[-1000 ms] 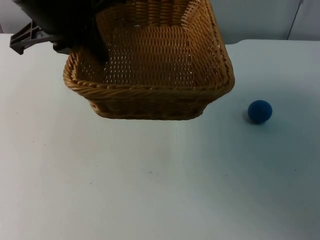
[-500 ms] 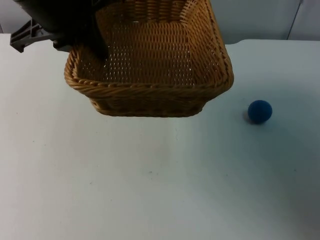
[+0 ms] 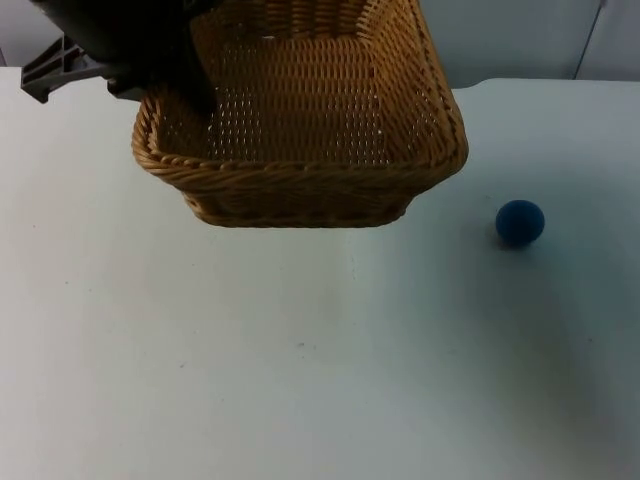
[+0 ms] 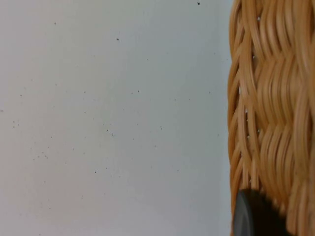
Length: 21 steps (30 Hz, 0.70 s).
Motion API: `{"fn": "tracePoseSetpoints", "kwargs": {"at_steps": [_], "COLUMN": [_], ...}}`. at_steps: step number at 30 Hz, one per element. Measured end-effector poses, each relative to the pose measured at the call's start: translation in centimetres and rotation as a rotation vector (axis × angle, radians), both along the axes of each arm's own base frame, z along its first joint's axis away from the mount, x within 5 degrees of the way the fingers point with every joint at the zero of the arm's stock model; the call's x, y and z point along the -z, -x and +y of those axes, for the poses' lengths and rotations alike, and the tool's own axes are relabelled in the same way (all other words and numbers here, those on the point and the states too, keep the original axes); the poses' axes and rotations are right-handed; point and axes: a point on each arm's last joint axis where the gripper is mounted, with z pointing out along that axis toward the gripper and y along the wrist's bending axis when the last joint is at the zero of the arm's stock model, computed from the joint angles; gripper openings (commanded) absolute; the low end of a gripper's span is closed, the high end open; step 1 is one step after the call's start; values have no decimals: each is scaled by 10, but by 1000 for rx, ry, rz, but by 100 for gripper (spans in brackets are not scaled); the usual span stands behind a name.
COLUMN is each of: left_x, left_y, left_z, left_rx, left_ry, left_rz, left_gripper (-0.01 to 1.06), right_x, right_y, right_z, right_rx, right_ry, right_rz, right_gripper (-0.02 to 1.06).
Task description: Pick up the basket with the left hand and place the ball into the basket with the right hand.
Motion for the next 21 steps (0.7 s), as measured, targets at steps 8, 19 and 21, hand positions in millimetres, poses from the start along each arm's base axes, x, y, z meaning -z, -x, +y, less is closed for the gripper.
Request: {"fn": "tracePoseSetpoints", "kwargs": {"at_steps": [8, 19, 21], "left_x": [0, 0, 0], "left_y": [0, -1, -1], "left_z": [0, 1, 1], "left_rx": [-1, 1, 2], "left_ry": [1, -12, -13], "left_rz": [1, -10, -11], "left_gripper": [0, 0, 0], "right_x": [63, 164, 175], "right_y": [-66, -121, -126], "right_z": [43, 57, 59], "right_rx": [-70, -49, -55], "right_ry": [-23, -67, -68], "right_rz": [63, 246, 258], "right_gripper": [103, 103, 103]}}
